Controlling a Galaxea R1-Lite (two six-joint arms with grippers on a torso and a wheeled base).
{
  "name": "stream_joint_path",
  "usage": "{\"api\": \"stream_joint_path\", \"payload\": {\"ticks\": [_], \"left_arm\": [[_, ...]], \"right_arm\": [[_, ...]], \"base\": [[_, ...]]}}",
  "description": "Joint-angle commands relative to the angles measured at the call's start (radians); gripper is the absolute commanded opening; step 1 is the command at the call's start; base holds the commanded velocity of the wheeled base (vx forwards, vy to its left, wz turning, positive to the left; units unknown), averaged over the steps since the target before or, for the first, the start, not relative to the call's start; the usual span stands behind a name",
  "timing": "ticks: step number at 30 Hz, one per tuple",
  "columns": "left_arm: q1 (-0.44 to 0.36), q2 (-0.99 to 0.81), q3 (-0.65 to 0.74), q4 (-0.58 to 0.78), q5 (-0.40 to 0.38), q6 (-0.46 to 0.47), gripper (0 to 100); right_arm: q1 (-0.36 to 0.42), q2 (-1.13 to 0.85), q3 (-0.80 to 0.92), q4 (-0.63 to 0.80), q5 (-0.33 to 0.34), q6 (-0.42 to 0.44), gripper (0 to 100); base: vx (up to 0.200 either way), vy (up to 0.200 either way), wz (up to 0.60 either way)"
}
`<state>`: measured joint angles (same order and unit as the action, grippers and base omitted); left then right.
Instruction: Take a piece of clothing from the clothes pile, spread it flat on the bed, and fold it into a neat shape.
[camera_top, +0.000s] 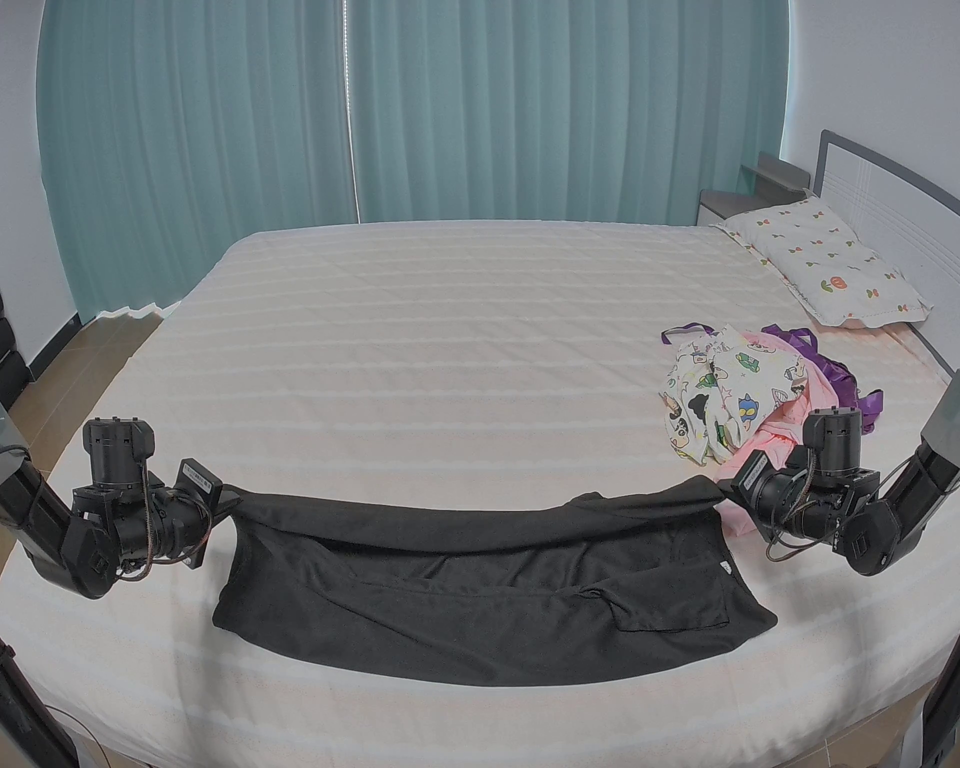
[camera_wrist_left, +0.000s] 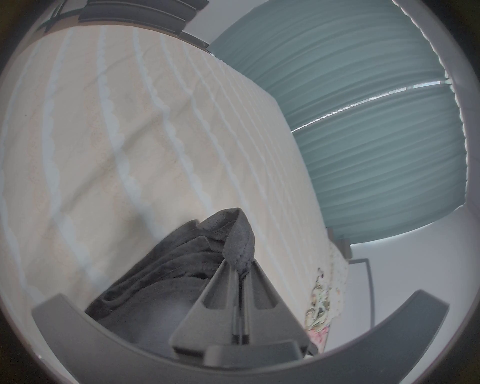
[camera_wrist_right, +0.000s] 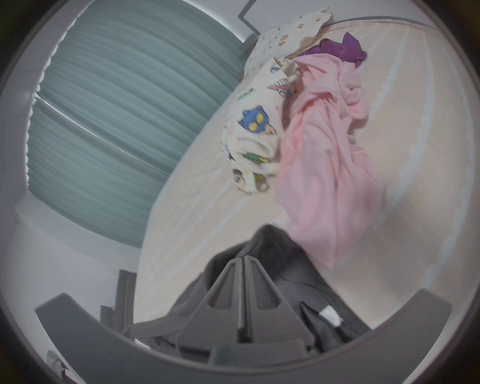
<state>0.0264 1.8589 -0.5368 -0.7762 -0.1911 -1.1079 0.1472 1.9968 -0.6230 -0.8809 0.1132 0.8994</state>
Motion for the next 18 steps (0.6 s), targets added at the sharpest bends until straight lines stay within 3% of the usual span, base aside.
{"api": "stream_joint_path", "payload": {"ticks": [1, 7, 18], "left_arm": [[0.003, -0.003, -0.015, 0.106, 0.002, 0.077, 0], [0.003, -0.001, -0.048, 0.250, 0.002, 0.161, 0], [-0.003, 0.034, -0.071, 0.342, 0.004, 0.223, 0]], "right_arm": [[-0.008, -0.006, -0.004, 0.109, 0.002, -0.068, 0], [-0.008, -0.027, -0.011, 0.276, 0.002, -0.178, 0], [-0.005, 0.011, 0.006, 0.298, -0.009, -0.249, 0]], "base": [[0.000, 0.000, 0.00], [0.000, 0.000, 0.00], [0.000, 0.000, 0.00]]}}
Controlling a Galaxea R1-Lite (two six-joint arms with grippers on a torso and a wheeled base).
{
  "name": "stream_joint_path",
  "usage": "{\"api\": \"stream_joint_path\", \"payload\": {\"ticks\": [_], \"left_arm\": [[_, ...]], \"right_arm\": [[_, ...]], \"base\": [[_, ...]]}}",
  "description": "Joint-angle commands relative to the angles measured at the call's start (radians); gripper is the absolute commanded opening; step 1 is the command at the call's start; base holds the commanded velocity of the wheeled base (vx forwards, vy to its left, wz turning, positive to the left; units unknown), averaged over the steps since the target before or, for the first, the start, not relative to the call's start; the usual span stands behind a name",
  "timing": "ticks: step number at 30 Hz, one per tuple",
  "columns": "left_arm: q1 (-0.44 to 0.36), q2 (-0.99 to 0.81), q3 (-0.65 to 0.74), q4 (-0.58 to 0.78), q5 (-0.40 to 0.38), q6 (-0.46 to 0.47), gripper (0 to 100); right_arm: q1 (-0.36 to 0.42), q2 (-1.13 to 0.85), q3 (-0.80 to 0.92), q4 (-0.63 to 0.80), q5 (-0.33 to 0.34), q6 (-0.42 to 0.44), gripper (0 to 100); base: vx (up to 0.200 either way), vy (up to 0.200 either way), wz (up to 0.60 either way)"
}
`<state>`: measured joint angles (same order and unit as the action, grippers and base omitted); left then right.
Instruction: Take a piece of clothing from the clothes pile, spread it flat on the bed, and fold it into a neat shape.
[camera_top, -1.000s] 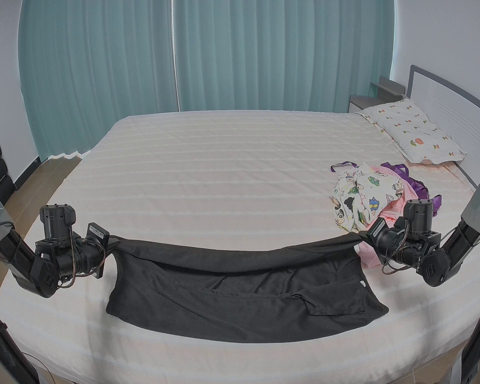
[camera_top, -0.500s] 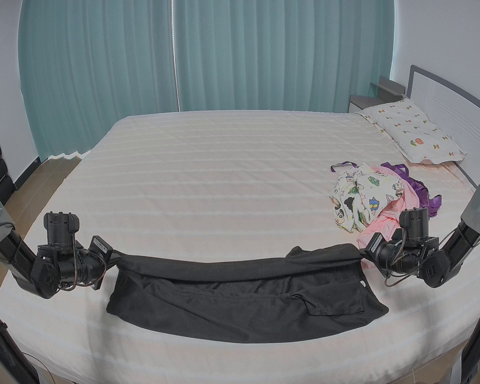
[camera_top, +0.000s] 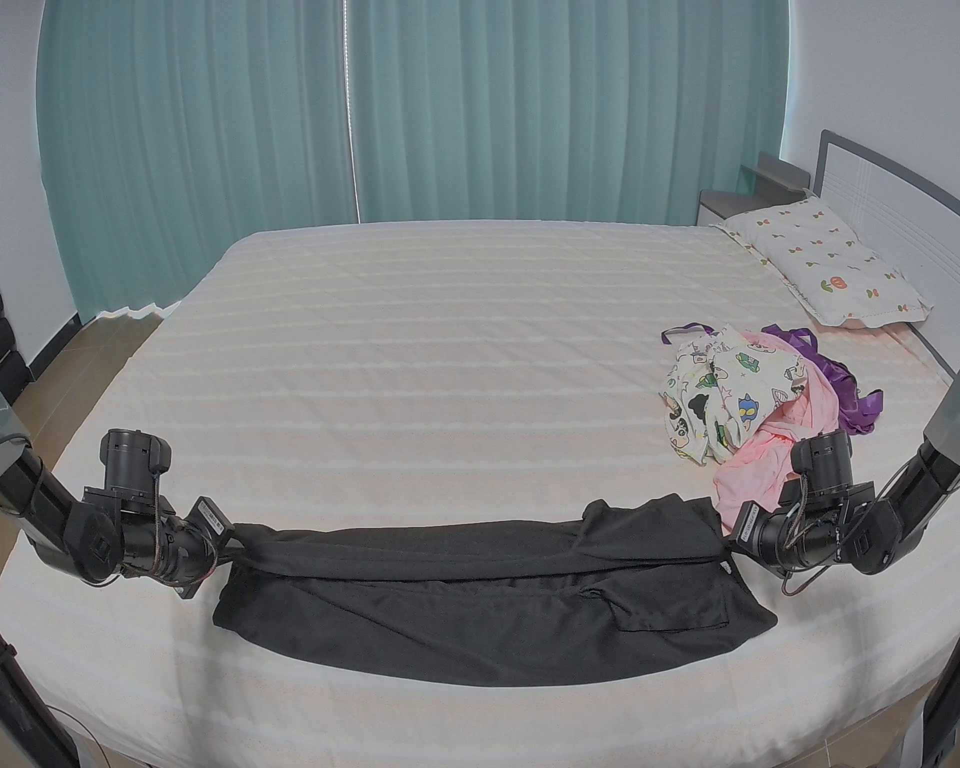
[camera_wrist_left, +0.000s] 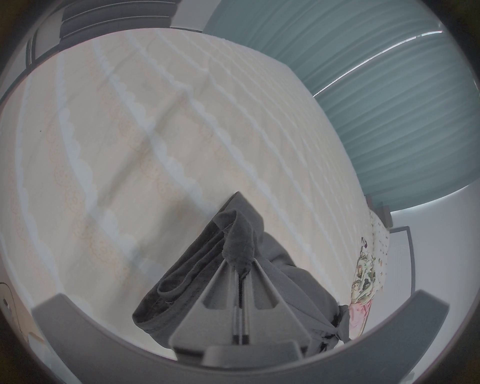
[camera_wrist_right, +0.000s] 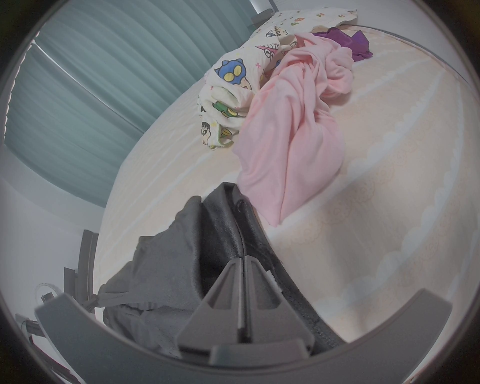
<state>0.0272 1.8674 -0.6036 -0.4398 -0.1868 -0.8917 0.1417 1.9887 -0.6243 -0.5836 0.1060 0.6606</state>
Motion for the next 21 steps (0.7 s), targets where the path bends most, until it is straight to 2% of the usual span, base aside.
{"api": "stream_joint_path", "payload": {"ticks": [1, 4, 5, 12, 13, 21], "left_arm": [[-0.006, 0.033, -0.004, 0.007, 0.000, 0.008, 0], [-0.007, 0.044, 0.007, 0.007, 0.000, 0.030, 0], [-0.007, 0.045, 0.010, 0.010, 0.000, 0.042, 100], [-0.009, 0.029, 0.001, 0.089, 0.000, 0.074, 100], [-0.009, 0.010, -0.001, 0.092, 0.000, 0.074, 100], [0.002, -0.071, 0.008, 0.098, -0.002, 0.096, 100]], "right_arm": [[0.001, 0.024, 0.011, 0.001, -0.003, -0.013, 0], [0.002, 0.033, 0.012, 0.001, -0.005, -0.016, 0], [0.002, 0.033, 0.012, 0.001, -0.005, -0.018, 0], [0.009, 0.025, 0.024, 0.005, -0.006, -0.019, 0], [0.009, 0.024, 0.020, 0.007, -0.008, -0.019, 100], [0.009, -0.004, 0.024, 0.005, -0.009, -0.019, 100]], "base": [[0.000, 0.000, 0.00], [0.000, 0.000, 0.00], [0.000, 0.000, 0.00], [0.000, 0.000, 0.00], [0.000, 0.000, 0.00], [0.000, 0.000, 0.00]]}}
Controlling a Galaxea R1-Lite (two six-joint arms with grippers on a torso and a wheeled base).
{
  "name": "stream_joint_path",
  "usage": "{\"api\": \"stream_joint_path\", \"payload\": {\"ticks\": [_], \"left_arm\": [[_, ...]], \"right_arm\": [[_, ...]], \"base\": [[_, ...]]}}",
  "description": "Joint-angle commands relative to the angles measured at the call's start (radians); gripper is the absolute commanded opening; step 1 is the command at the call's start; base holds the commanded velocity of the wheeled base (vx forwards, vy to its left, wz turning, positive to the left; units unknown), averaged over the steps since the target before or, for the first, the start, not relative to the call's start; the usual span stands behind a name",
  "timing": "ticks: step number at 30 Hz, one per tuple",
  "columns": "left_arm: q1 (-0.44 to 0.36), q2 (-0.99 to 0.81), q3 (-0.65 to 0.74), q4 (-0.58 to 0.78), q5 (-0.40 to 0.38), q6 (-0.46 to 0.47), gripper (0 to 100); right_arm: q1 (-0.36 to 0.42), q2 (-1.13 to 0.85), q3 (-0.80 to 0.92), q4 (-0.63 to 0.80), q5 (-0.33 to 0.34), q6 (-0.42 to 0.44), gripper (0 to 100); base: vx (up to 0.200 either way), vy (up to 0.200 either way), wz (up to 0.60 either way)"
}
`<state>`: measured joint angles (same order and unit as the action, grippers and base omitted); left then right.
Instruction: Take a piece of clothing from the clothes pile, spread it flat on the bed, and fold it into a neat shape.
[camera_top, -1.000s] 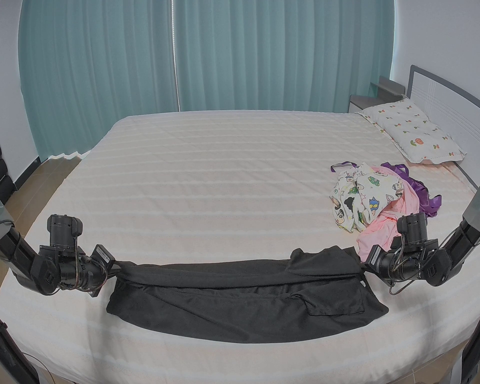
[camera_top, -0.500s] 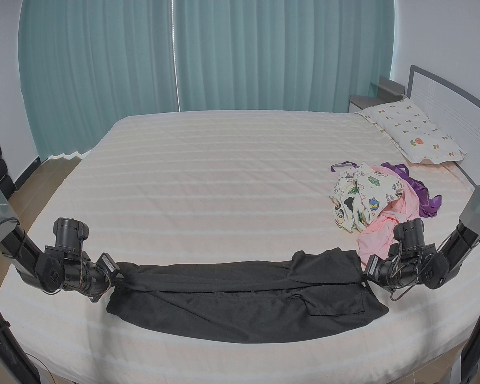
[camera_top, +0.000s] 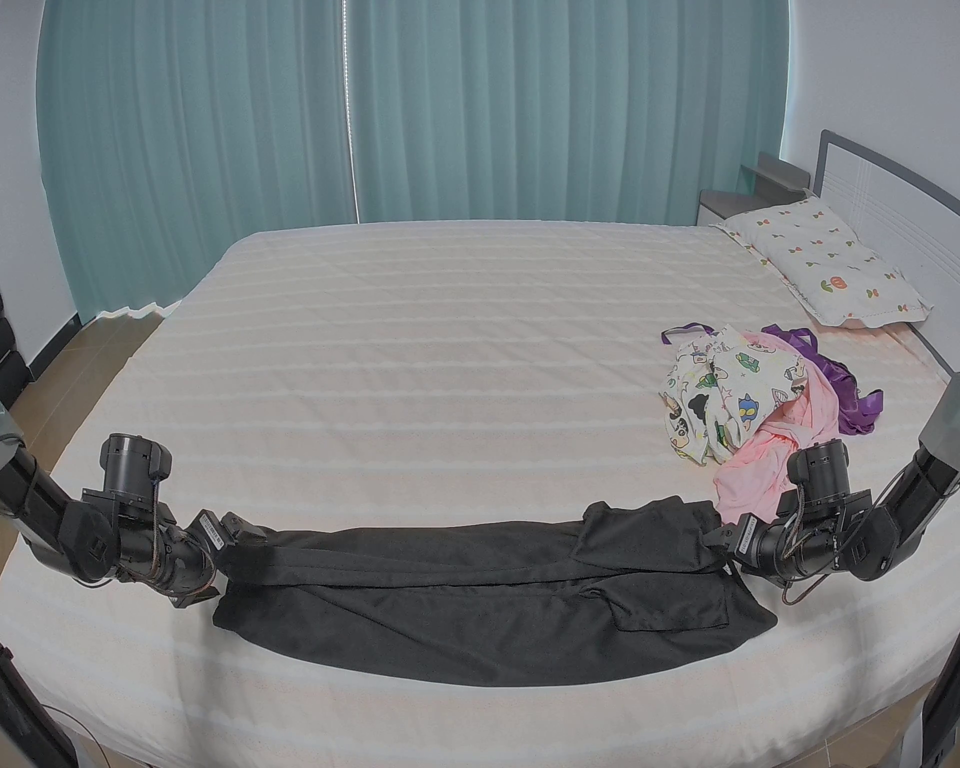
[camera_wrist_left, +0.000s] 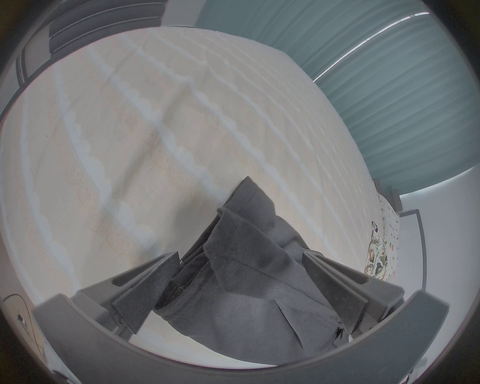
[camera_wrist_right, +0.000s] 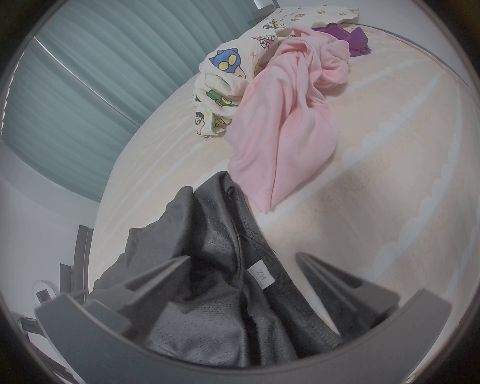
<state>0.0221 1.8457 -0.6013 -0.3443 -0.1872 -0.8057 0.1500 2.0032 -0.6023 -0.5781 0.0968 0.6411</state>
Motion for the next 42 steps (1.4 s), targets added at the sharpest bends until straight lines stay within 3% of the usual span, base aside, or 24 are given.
{"api": "stream_joint_path", "payload": {"ticks": [1, 6, 8, 15, 21, 29, 30, 35, 42], "left_arm": [[0.007, -0.071, 0.009, 0.031, -0.001, 0.054, 100], [0.007, -0.103, 0.029, 0.163, -0.012, 0.226, 100], [0.007, -0.103, 0.037, 0.165, -0.012, 0.247, 100], [-0.002, -0.049, 0.049, 0.159, -0.020, 0.260, 100], [-0.002, -0.036, 0.055, 0.156, -0.109, 0.261, 100], [-0.002, -0.025, 0.069, 0.157, -0.110, 0.270, 100], [-0.002, -0.025, 0.069, 0.157, -0.110, 0.275, 0], [0.004, -0.036, 0.094, 0.169, -0.074, 0.369, 0], [0.007, -0.045, 0.092, 0.188, -0.028, 0.370, 0]], "right_arm": [[-0.004, -0.040, 0.004, 0.001, 0.000, -0.001, 100], [-0.010, -0.060, 0.013, 0.003, 0.000, -0.003, 100], [-0.009, -0.058, 0.015, 0.001, 0.000, -0.004, 100], [-0.004, -0.061, 0.021, 0.001, 0.000, -0.004, 100], [0.000, -0.060, 0.024, 0.001, 0.000, -0.006, 100], [0.000, -0.055, 0.024, 0.001, 0.000, -0.006, 100], [0.000, -0.055, 0.024, 0.001, 0.000, -0.004, 100], [0.000, -0.055, 0.024, 0.001, 0.000, -0.006, 100], [0.000, -0.055, 0.026, 0.001, 0.000, -0.006, 100]], "base": [[0.000, 0.000, 0.00], [0.000, 0.000, 0.00], [0.000, 0.000, 0.00], [0.000, 0.000, 0.00], [0.000, 0.000, 0.00], [0.000, 0.000, 0.00], [0.000, 0.000, 0.00], [0.000, 0.000, 0.00], [0.000, 0.000, 0.00]]}}
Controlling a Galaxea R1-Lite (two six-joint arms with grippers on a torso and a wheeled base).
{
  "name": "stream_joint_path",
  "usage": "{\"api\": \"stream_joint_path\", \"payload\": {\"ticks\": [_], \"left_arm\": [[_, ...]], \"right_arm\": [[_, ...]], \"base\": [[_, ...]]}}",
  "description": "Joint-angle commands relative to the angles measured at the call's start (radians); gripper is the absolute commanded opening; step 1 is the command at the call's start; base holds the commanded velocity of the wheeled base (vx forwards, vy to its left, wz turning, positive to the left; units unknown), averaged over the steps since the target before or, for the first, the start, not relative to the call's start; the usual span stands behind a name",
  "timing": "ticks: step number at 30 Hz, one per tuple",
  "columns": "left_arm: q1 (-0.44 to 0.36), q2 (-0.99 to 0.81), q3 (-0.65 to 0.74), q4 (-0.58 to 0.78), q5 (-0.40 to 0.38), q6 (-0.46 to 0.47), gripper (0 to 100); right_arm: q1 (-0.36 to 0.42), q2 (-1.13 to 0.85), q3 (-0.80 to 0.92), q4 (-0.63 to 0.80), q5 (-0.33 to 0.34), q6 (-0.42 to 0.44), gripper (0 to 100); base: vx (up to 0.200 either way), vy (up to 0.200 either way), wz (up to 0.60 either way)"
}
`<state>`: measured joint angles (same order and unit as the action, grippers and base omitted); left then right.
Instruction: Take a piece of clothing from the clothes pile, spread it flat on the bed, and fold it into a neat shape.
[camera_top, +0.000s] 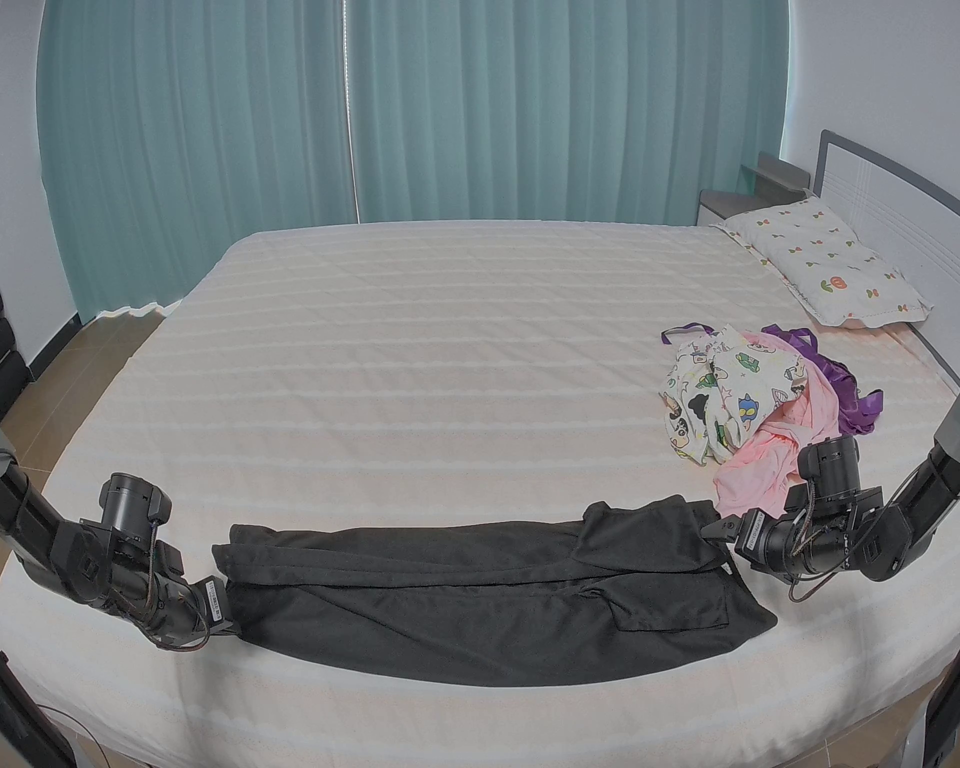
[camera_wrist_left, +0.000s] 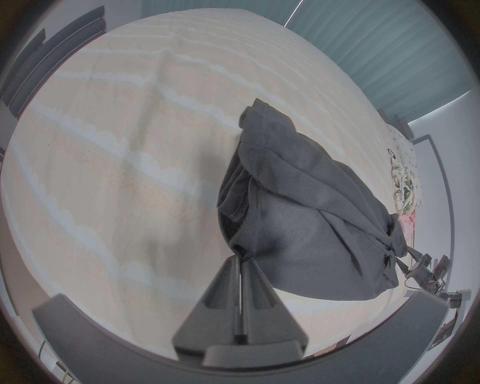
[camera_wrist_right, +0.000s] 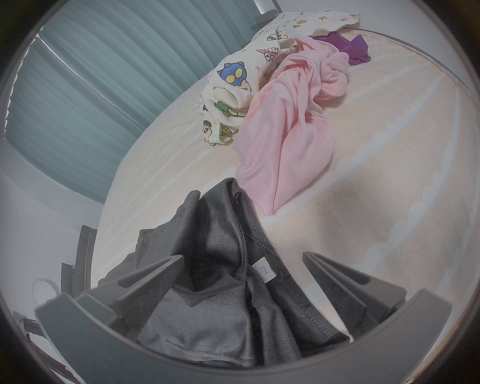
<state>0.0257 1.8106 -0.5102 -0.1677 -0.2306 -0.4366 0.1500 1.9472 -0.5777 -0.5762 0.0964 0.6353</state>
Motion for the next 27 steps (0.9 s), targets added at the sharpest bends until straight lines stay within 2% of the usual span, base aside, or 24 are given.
{"api": "stream_joint_path", "payload": {"ticks": [1, 5, 7, 14, 16, 20, 21, 27], "left_arm": [[0.003, -0.011, -0.001, 0.016, 0.019, 0.001, 0], [0.003, -0.037, -0.016, 0.108, 0.045, 0.021, 0], [0.003, -0.056, -0.022, 0.160, 0.047, 0.064, 0], [0.005, -0.070, -0.022, 0.198, 0.053, 0.081, 0], [0.003, -0.076, -0.022, 0.226, 0.083, 0.098, 0], [0.005, -0.071, -0.022, 0.238, 0.094, 0.110, 0], [0.005, -0.071, -0.022, 0.238, 0.094, 0.110, 100], [0.013, -0.076, -0.036, 0.238, 0.086, 0.105, 100]], "right_arm": [[0.000, 0.001, 0.001, -0.001, 0.000, 0.000, 100], [0.000, 0.002, 0.005, -0.001, 0.000, -0.006, 100], [0.000, 0.004, 0.010, -0.001, 0.000, -0.026, 100], [0.000, 0.001, 0.012, -0.001, 0.000, -0.028, 100], [0.000, 0.002, 0.012, -0.001, 0.000, -0.028, 100], [0.000, 0.002, 0.012, -0.001, 0.000, -0.028, 100], [0.000, 0.002, 0.012, -0.001, 0.000, -0.028, 100], [-0.001, -0.016, 0.015, 0.002, 0.000, -0.029, 100]], "base": [[0.000, 0.000, 0.00], [0.000, 0.000, 0.00], [0.000, 0.000, 0.00], [0.000, 0.000, 0.00], [0.000, 0.000, 0.00], [0.000, 0.000, 0.00], [0.000, 0.000, 0.00], [0.000, 0.000, 0.00]]}}
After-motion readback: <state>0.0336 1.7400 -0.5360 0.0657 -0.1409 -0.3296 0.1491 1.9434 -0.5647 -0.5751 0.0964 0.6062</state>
